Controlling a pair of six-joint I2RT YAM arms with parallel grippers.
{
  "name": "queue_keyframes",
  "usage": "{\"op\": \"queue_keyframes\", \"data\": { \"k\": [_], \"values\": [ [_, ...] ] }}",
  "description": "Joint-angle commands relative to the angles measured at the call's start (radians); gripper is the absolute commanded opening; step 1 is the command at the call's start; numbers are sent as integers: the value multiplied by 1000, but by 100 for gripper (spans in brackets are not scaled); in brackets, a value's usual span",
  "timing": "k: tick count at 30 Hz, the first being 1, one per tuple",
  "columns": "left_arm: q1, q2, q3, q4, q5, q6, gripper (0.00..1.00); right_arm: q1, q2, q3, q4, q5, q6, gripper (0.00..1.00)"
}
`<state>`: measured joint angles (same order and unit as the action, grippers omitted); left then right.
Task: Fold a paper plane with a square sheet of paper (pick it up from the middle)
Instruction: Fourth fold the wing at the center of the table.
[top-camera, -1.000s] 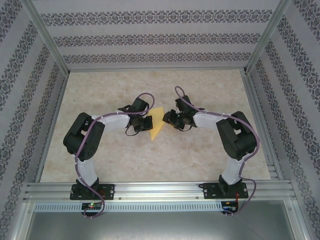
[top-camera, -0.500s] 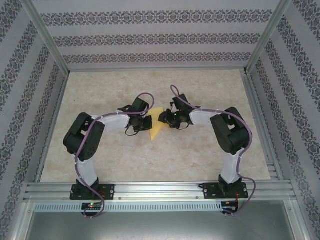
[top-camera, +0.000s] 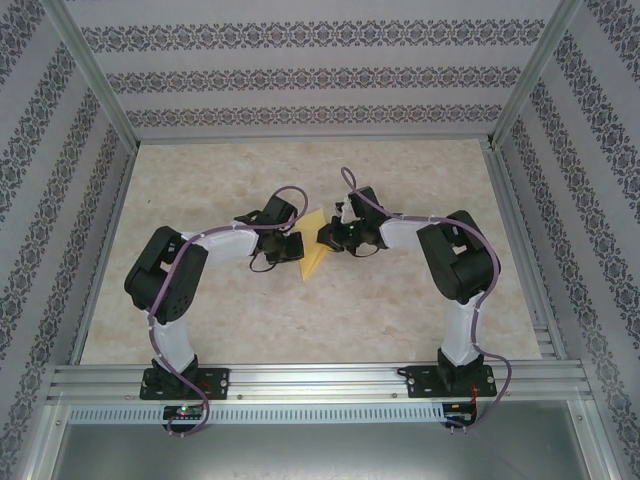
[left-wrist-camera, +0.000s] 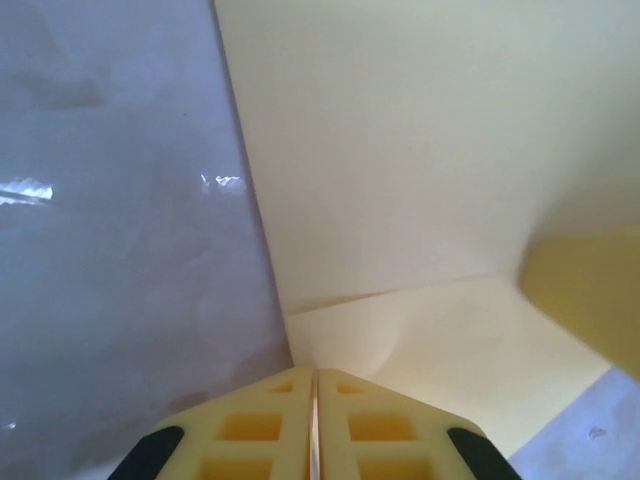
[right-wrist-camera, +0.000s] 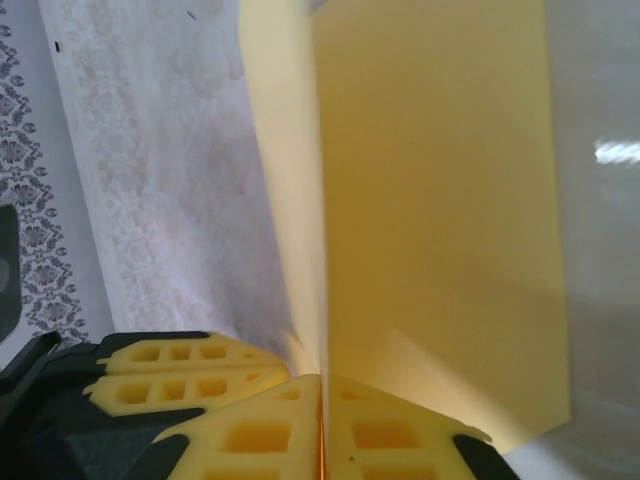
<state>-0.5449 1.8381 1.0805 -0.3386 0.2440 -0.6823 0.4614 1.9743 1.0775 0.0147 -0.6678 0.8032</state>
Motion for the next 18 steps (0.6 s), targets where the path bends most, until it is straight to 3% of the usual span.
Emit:
{"op": "queue_keyframes", "data": {
  "k": [1, 5, 11, 18],
  "values": [
    [-9, -61, -16, -23, -10, 16, 16, -10, -35, -32, 27, 20, -17, 5],
    [-9, -109, -25, -41, -13, 39, 29, -4, -125, -89, 39, 105, 25, 1],
    [-9, -220, -54, -47, -41, 103, 45, 65, -299, -159, -46, 343, 100, 0],
    [-8, -344, -98, -24, -66, 165, 52, 193, -429, -136, -144, 599, 224, 0]
  ]
}}
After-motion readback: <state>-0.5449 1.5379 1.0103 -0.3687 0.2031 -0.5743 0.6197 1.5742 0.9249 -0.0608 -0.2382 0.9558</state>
